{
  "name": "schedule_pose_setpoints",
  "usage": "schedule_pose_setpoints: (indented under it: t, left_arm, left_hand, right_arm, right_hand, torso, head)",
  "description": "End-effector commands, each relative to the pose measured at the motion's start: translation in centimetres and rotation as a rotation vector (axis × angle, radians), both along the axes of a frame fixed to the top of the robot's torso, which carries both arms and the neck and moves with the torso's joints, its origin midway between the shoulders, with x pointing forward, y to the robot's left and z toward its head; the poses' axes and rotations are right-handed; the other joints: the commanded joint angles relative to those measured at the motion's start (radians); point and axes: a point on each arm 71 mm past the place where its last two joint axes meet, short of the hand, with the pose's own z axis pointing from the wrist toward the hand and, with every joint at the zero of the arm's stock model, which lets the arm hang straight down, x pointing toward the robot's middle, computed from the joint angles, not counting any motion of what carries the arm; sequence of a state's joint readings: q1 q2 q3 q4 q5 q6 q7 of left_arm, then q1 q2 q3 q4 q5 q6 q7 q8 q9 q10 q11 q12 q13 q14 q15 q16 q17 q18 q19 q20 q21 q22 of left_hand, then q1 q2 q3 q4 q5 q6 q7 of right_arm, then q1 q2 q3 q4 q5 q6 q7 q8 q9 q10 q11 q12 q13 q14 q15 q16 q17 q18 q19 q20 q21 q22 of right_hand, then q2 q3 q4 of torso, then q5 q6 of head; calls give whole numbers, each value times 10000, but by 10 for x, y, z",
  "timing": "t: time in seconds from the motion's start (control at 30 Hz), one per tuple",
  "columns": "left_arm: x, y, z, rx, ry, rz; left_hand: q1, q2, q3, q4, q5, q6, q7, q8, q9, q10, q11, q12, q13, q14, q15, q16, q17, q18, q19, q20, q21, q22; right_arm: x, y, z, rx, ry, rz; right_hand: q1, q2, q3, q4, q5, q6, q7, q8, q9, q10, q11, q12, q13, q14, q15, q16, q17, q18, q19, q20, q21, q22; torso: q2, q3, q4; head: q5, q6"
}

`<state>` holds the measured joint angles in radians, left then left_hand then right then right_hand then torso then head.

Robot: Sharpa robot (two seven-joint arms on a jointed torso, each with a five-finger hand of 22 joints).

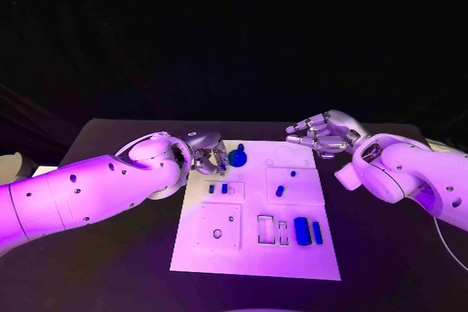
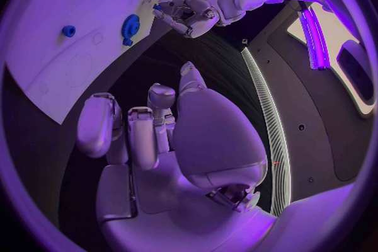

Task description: Assemble the parts on the task board

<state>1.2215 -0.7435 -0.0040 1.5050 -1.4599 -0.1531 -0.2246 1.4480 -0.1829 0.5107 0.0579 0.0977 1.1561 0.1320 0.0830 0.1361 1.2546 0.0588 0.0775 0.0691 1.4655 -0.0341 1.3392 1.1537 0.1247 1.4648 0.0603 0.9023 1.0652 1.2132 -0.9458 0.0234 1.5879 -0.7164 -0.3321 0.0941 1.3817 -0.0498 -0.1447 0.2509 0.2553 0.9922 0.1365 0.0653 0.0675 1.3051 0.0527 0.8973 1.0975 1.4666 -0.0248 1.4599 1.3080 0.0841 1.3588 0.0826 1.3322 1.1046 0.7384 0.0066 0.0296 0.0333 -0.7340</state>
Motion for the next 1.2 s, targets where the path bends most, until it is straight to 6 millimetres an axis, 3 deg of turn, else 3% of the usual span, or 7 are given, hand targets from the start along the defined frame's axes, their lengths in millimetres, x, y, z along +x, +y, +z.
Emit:
schedule_pose_setpoints:
  t: [0.03,0.33,1.2]
  left_arm:
    - [1,2,-2,-44,286,84]
    - [3,5,-5,188,528,176]
    - [4,0,-18,504,914,121]
  left_hand:
    - [-99,-7,54,3,4,50,-29,-57,-17,83,10,-35,12,375,49,51,-14,-61,425,-17,33,9]
    - [-117,-19,53,-2,3,45,-31,-67,-23,84,9,-46,12,375,49,57,-9,-63,425,-16,46,21]
    - [-163,-49,49,-15,-9,33,-30,-90,-39,87,10,-71,13,375,49,75,6,-63,420,-14,56,34]
  right_arm:
    - [-1,2,0,-21,-20,184]
    - [-1,2,-1,-22,-9,198]
    - [-1,3,-1,-14,-3,241]
  right_hand:
    - [35,93,-36,-9,65,14,18,44,15,-54,-24,38,15,628,4,-30,856,91,-53,-17,-51,-5]
    - [35,93,-36,-9,65,14,18,44,15,-54,-24,38,15,628,4,-30,856,91,-53,-17,-51,-5]
    - [35,93,-36,-9,65,14,18,44,15,-54,-24,38,15,628,4,-30,856,91,-53,-17,-51,-5]
  torso:
    - [7,-3,-9]
    - [11,8,-26]
    - [13,7,-34]
  head:
    - [30,-7]
    - [82,-28]
    - [55,-76]
